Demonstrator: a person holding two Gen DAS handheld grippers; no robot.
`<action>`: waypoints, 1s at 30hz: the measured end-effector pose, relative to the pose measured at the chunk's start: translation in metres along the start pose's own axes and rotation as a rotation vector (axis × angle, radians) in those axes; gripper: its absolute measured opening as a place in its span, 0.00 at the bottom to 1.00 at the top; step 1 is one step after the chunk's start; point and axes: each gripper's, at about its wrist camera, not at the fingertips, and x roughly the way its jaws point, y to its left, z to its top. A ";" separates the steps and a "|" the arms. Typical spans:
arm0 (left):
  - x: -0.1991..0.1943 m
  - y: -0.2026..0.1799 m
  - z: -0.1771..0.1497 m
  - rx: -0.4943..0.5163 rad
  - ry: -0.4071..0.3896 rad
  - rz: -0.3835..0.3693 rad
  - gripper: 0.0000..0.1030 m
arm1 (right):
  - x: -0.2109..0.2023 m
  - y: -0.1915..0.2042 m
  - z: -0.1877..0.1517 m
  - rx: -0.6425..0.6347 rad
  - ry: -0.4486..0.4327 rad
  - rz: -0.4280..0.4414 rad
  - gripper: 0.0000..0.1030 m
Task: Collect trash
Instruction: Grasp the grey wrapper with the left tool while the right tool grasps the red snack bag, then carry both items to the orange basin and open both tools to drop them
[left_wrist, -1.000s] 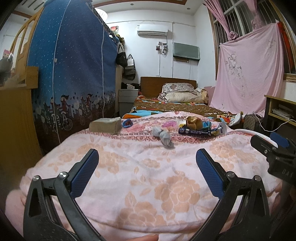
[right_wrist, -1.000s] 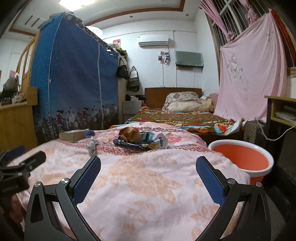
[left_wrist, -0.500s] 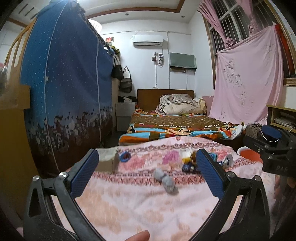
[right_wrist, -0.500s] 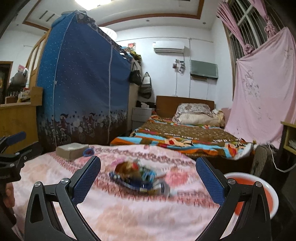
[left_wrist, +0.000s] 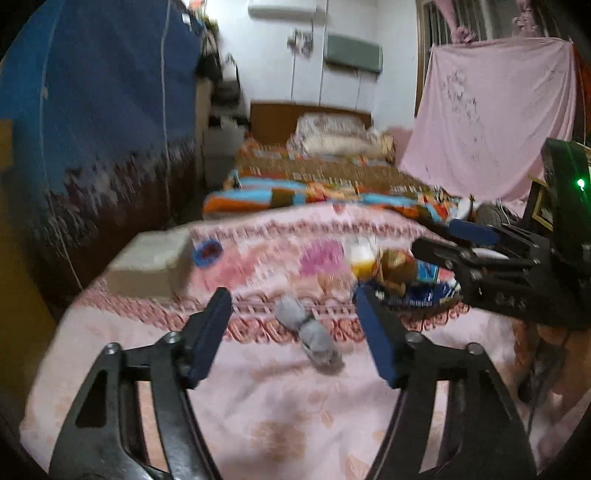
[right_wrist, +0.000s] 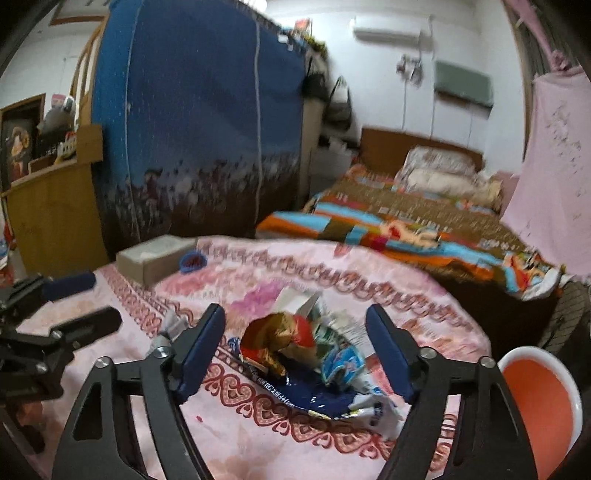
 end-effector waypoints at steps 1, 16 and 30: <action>0.006 0.003 -0.001 -0.021 0.038 -0.022 0.45 | 0.006 -0.002 0.000 0.008 0.027 0.021 0.58; 0.051 0.007 -0.009 -0.151 0.303 -0.157 0.05 | 0.054 -0.015 -0.008 0.071 0.213 0.127 0.22; 0.025 -0.028 0.019 -0.014 0.069 -0.139 0.02 | 0.004 -0.039 -0.006 0.163 -0.046 0.180 0.11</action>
